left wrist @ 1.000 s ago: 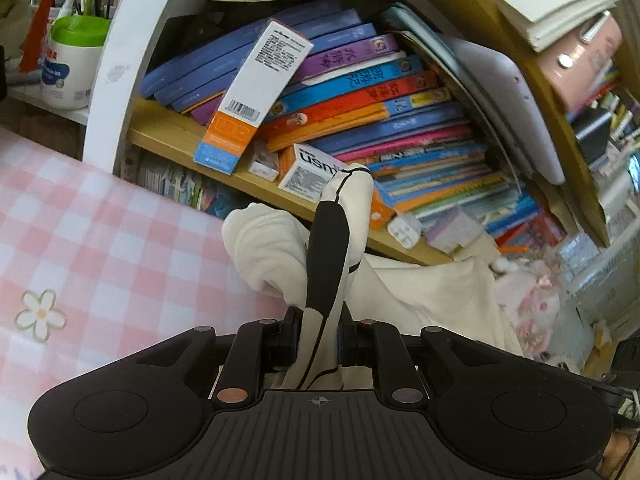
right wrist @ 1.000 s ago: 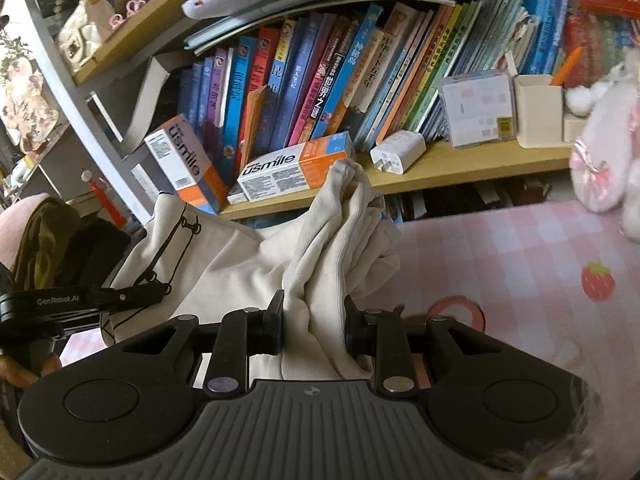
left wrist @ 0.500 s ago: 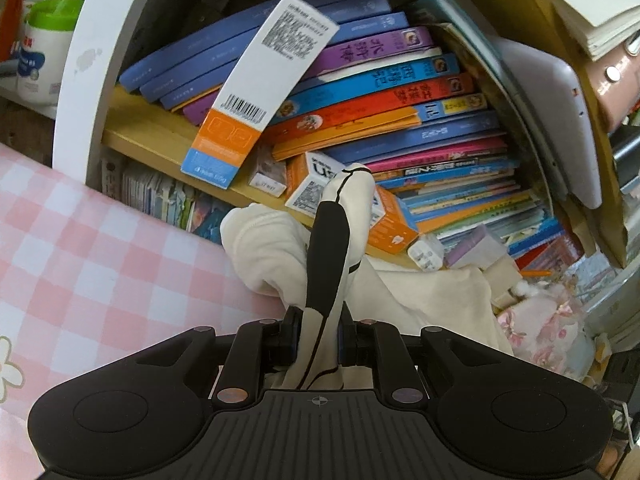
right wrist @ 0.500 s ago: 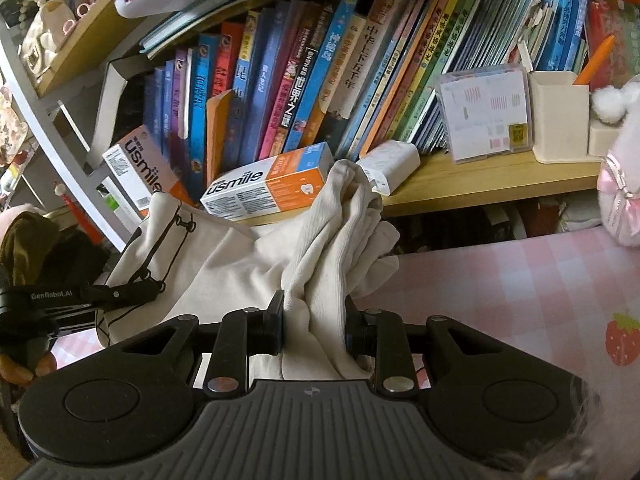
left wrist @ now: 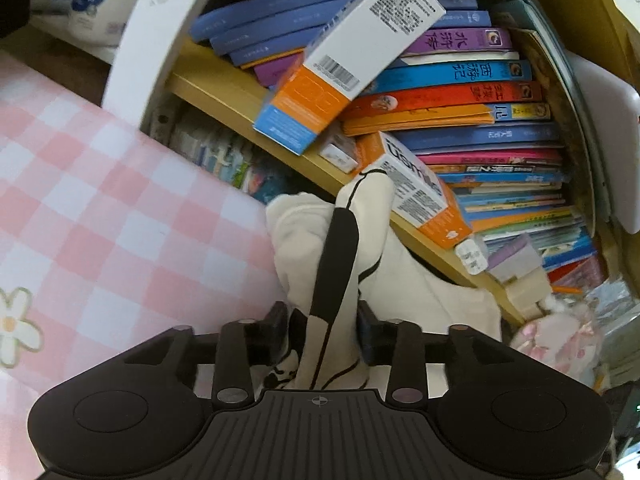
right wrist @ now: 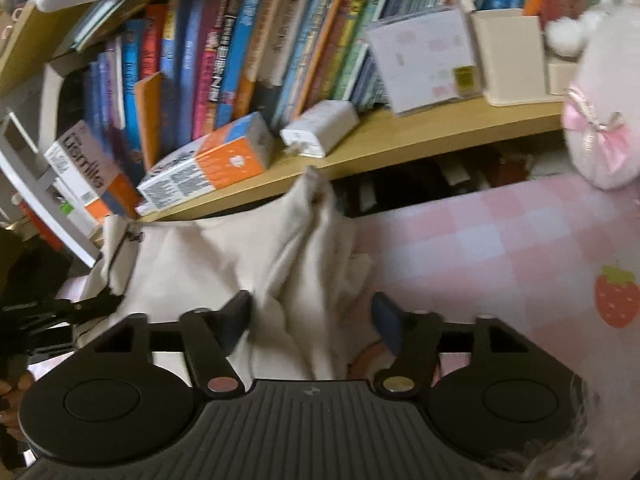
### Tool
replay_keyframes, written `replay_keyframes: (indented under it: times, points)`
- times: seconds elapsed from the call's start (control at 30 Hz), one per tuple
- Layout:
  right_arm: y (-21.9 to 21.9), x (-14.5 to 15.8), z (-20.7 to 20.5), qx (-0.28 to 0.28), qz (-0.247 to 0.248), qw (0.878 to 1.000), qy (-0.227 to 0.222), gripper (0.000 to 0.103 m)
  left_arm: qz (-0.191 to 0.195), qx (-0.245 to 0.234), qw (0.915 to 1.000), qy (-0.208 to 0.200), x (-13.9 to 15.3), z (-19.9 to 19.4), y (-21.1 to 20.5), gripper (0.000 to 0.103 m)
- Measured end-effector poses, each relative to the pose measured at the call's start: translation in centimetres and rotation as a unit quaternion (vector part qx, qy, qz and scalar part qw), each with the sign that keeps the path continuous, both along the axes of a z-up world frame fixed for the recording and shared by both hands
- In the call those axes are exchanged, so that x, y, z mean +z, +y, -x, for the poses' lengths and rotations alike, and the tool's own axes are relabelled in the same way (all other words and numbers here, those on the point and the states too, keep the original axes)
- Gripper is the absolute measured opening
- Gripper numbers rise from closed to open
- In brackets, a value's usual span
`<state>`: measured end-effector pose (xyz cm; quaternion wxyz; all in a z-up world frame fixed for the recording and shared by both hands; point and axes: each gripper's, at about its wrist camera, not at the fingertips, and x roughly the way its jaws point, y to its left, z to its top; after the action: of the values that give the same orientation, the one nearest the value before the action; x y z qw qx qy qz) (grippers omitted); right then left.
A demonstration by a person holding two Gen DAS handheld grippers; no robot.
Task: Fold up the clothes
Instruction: 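Lower the folded shirt onto the tablecloth and open both grippers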
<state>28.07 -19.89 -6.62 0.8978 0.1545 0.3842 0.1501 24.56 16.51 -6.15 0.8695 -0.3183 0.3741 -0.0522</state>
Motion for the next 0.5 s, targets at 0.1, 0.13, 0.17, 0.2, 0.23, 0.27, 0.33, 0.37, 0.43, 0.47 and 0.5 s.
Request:
replay_keyframes:
  times: [0.1, 0.13, 0.17, 0.2, 0.23, 0.27, 0.33, 0.37, 0.43, 0.47, 0.5]
  points:
    - [-0.5, 0.3, 0.3, -0.014, -0.001, 1.0, 0.003, 0.074, -0.022, 0.011, 0.9997, -0.001, 0.6, 0.7, 0.0, 0.05]
    - [-0.7, 0.4, 0.5, -0.021, 0.0, 1.0, 0.005, 0.077, -0.029, 0.014, 0.9995, -0.003, 0.8, 1.0, 0.1, 0.051]
    - [-0.8, 0.6, 0.7, -0.026, 0.0, 1.0, 0.005, 0.078, -0.036, 0.015, 0.9992, -0.007, 1.0, 1.4, 0.2, 0.052]
    - [-1.0, 0.8, 1.0, -0.032, 0.001, 0.999, 0.005, 0.079, -0.042, 0.017, 0.9989, -0.01, 1.2, 1.8, 0.3, 0.055]
    - [-1.1, 1.0, 1.2, -0.037, 0.004, 0.999, 0.004, 0.079, -0.048, 0.019, 0.9986, -0.01, 1.4, 2.2, 0.4, 0.056]
    - [-1.2, 1.2, 1.6, -0.042, 0.008, 0.999, 0.002, 0.08, -0.055, 0.02, 0.9982, -0.011, 1.5, 2.8, 0.5, 0.058]
    - [-1.4, 1.8, 2.5, -0.048, 0.018, 0.999, -0.004, 0.082, -0.065, 0.023, 0.9975, -0.011, 1.5, 3.9, 0.7, 0.059]
    - [-1.4, 2.0, 3.1, -0.05, 0.029, 0.998, -0.007, 0.082, -0.069, 0.026, 0.9972, -0.01, 1.5, 4.5, 0.9, 0.06]
    - [-1.6, 2.4, 4.3, -0.052, 0.047, 0.997, -0.014, 0.083, -0.073, 0.037, 0.9966, -0.002, 1.5, 5.8, 1.2, 0.06]
    - [-1.7, 2.6, 4.9, -0.053, 0.055, 0.997, -0.017, 0.083, -0.071, 0.041, 0.9966, -0.001, 1.4, 6.4, 1.3, 0.06]
    - [-1.8, 2.6, 5.4, -0.054, 0.059, 0.997, -0.018, 0.083, -0.07, 0.044, 0.9966, 0.001, 1.4, 7.0, 1.4, 0.06]
